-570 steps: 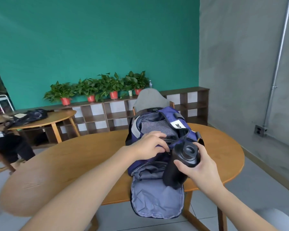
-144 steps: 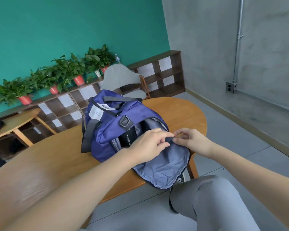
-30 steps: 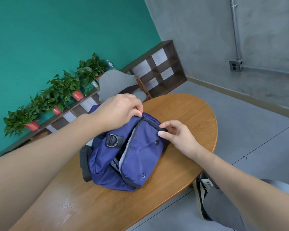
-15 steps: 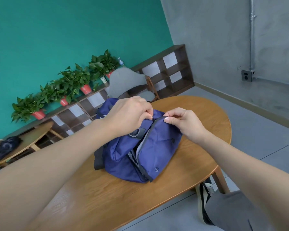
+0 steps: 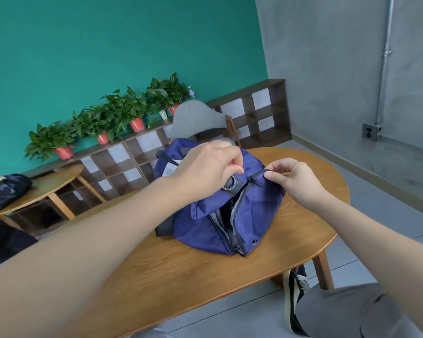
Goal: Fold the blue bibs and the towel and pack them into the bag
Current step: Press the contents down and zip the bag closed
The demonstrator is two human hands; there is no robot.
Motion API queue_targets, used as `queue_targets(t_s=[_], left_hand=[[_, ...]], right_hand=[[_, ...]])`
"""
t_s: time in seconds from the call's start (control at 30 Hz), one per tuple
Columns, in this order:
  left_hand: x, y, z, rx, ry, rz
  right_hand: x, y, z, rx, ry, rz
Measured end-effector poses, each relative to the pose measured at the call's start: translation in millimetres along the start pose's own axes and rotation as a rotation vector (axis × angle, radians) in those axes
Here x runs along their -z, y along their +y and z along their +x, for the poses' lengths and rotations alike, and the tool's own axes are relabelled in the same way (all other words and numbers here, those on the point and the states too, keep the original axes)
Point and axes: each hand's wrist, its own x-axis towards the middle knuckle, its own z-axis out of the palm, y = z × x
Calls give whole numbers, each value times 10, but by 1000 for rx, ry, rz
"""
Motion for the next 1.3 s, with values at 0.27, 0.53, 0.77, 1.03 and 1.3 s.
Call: queue_targets(t_s=[0.27,0.53,0.77,1.03,1.3], left_hand=[[-381,251,60,-105,-255,395],[-374,-73,37,164,-172,29],[-298,-126,112,267,-103,-139],[-203,-249,164,240,-83,-163],[-126,-298,272,404,-82,-388]], right_hand=[[-17,-119,-74,132,-15,-105],[-188,-181,-321,115,-94,-12],[-401,-211,-293,219,91,63],[-252,-191,-221,12,119,308],[-202,-336,-256,107,-29,246]])
